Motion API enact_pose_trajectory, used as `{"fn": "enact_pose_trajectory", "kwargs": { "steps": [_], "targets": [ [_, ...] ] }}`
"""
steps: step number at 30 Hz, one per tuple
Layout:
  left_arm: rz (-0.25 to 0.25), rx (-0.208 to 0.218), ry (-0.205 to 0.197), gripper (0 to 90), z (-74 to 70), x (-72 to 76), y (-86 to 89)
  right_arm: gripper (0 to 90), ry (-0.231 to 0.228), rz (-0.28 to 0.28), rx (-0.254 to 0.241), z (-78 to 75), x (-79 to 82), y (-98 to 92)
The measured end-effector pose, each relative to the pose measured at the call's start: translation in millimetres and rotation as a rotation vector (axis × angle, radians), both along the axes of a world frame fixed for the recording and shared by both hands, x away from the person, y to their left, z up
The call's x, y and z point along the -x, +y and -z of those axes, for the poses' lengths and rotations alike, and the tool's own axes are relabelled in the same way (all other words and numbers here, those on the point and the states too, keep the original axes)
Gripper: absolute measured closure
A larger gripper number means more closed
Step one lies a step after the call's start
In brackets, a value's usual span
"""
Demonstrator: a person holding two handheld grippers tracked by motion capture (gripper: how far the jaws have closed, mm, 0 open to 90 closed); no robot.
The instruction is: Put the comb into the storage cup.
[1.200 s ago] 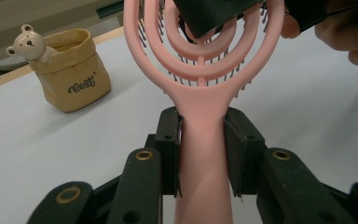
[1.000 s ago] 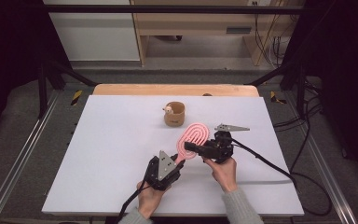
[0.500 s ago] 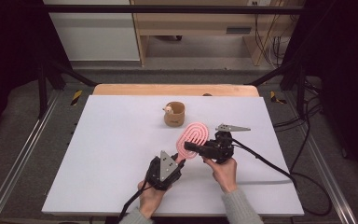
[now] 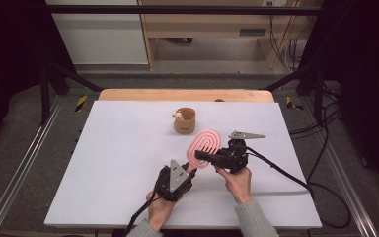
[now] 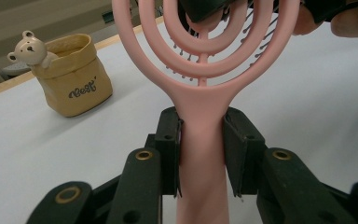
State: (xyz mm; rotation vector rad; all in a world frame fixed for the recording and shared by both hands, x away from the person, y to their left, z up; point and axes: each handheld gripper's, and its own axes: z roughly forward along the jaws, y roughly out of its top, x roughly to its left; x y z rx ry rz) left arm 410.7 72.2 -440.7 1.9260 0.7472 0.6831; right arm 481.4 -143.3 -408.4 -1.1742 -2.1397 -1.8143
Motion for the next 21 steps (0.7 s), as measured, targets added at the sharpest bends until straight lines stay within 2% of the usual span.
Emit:
{"fn": "enact_pose_trajectory", "kwargs": {
  "steps": [15,18,21],
  "targets": [
    [0.004,0.003,0.0,62.5,-1.2,-0.7,0.4,63.1,-0.014,0.003,0.003,-2.6,1.7,-2.2],
    [0.01,0.017,0.009,60.2,-2.9,-0.7,2.1,63.1,-0.032,0.016,0.009,-3.9,2.2,-3.6],
    [0.029,0.049,0.041,56.2,-4.8,-1.7,4.3,63.1,-0.039,0.03,0.015,-5.3,2.6,-5.0]
  ]
}}
